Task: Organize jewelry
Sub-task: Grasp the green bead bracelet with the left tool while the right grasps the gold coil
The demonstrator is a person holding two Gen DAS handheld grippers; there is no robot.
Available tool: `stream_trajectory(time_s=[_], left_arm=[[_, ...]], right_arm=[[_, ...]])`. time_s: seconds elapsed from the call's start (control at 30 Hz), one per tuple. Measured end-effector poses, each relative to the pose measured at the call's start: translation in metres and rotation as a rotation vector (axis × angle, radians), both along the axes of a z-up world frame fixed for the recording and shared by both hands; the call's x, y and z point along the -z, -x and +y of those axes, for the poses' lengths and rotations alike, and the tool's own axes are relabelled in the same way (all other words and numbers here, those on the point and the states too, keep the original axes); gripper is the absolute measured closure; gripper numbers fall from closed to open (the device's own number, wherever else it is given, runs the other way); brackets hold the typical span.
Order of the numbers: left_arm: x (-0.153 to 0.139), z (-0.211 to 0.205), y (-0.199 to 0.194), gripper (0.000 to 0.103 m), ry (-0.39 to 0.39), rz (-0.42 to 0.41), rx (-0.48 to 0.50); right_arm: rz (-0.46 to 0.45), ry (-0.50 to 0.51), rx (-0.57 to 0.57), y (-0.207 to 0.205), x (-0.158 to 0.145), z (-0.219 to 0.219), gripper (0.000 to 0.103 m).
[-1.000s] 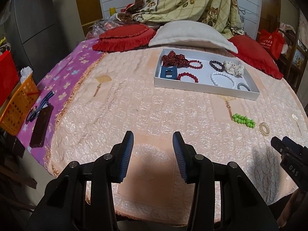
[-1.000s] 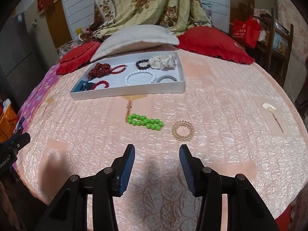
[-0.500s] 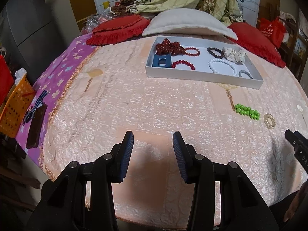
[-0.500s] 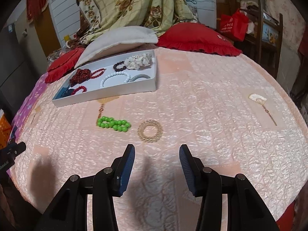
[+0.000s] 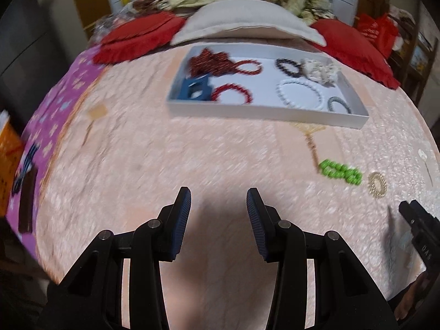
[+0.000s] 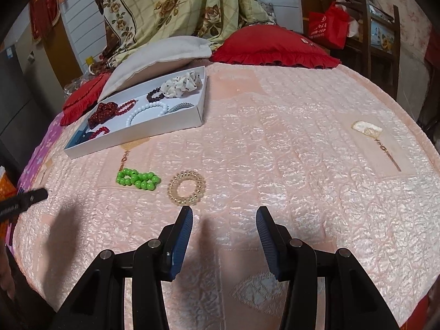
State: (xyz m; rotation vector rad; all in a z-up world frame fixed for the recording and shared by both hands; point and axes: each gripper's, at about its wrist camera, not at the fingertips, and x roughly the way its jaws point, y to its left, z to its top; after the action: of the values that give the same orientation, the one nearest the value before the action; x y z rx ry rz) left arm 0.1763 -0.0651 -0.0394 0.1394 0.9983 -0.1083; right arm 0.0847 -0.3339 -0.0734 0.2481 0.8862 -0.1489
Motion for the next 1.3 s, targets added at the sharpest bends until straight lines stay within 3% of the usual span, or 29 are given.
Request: stream_trajectory(time_s=[0.2, 0.33, 0.5, 0.6, 0.67, 0.73, 0.83, 0.97, 1.07, 1.3], left_arm=[[0.013, -0.046, -0.032, 0.062, 0.039, 0.063, 0.12], [0.017, -0.075, -0.038, 0.062, 0.065, 0.063, 0.222], [0.029, -0.109, -0.04, 0.062, -0.012, 0.042, 0.376], [0.043, -0.116, -0.047, 0.062, -0.011, 0.082, 0.435], [0.05, -0.118, -0.049, 0.062, -0.005, 0.111, 0.457], [0.053, -0.118, -0.048, 0.077, 0.01, 0.129, 0.474], [0.052, -0.114, -0.045, 0.094, 0.014, 0.147, 0.468], [0.052, -0.1, -0.033, 0.094, 0.051, 0.179, 0.457], [0.054, -0.096, -0.028, 0.094, 0.05, 0.159, 0.458], [0.055, -0.106, -0.035, 0.092, 0.064, 0.138, 0.461]], right_arm=[[0.007, -0.017, -0.052, -0.02, 0.007, 0.002, 0.057], [0.016, -0.006, -0.089, -0.034, 0.013, 0.006, 0.057], [0.015, 0.004, -0.112, -0.049, 0.02, 0.008, 0.058], [0.027, 0.068, -0.125, -0.058, 0.022, 0.016, 0.066], [0.033, 0.108, -0.127, -0.06, 0.023, 0.019, 0.073], [0.043, 0.131, -0.123, -0.061, 0.022, 0.017, 0.083], [0.06, 0.139, -0.072, -0.058, 0.022, 0.004, 0.085], [0.07, 0.103, -0.013, -0.048, 0.02, -0.02, 0.085], [0.055, 0.066, -0.019, -0.044, 0.019, -0.028, 0.085], [0.043, 0.103, -0.023, -0.047, 0.021, -0.018, 0.084]])
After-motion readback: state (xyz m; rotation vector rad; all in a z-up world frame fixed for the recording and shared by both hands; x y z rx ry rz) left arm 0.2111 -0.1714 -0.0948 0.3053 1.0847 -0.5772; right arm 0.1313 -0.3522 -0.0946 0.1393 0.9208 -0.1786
